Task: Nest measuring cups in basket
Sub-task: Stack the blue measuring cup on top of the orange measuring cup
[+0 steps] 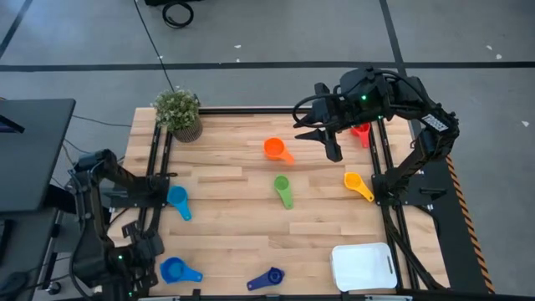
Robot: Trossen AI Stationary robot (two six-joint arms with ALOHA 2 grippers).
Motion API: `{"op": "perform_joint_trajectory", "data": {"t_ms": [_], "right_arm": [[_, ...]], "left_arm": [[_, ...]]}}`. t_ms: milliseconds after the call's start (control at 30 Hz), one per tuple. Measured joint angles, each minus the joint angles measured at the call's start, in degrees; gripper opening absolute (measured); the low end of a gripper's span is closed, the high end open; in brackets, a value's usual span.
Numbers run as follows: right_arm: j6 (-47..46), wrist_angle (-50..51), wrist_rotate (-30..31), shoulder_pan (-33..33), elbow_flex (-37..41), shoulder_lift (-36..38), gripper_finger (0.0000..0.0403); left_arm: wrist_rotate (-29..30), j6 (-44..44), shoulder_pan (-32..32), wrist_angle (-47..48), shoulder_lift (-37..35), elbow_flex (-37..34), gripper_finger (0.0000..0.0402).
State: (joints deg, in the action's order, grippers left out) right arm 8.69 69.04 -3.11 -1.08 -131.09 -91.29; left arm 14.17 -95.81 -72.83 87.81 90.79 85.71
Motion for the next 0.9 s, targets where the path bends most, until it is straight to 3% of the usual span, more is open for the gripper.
{"op": "perform_joint_trajectory", "data": {"t_ms": [200,333,533,900], "right_arm": [[0.0,0.0,0.0,0.0,0.0,0.0,0.0135],[-1.1,0.0,0.0,0.2,0.0,0.0,0.0135],[-1.2,0.0,-0.1,1.1,0.0,0.0,0.0135],[-1.1,0.0,-0.1,3.1,0.0,0.0,0.0135]], "left_arm": [[0.6,-0.9,0.1,-1.1,0.5,-0.7,0.0093],[0.7,-1.1,0.0,-7.6,0.6,-5.0,0.0115],[0.9,2.4,0.4,-18.7,0.6,-13.3,0.0117],[1.0,4.5,1.0,-27.8,0.6,-23.9,0.0117]]}}
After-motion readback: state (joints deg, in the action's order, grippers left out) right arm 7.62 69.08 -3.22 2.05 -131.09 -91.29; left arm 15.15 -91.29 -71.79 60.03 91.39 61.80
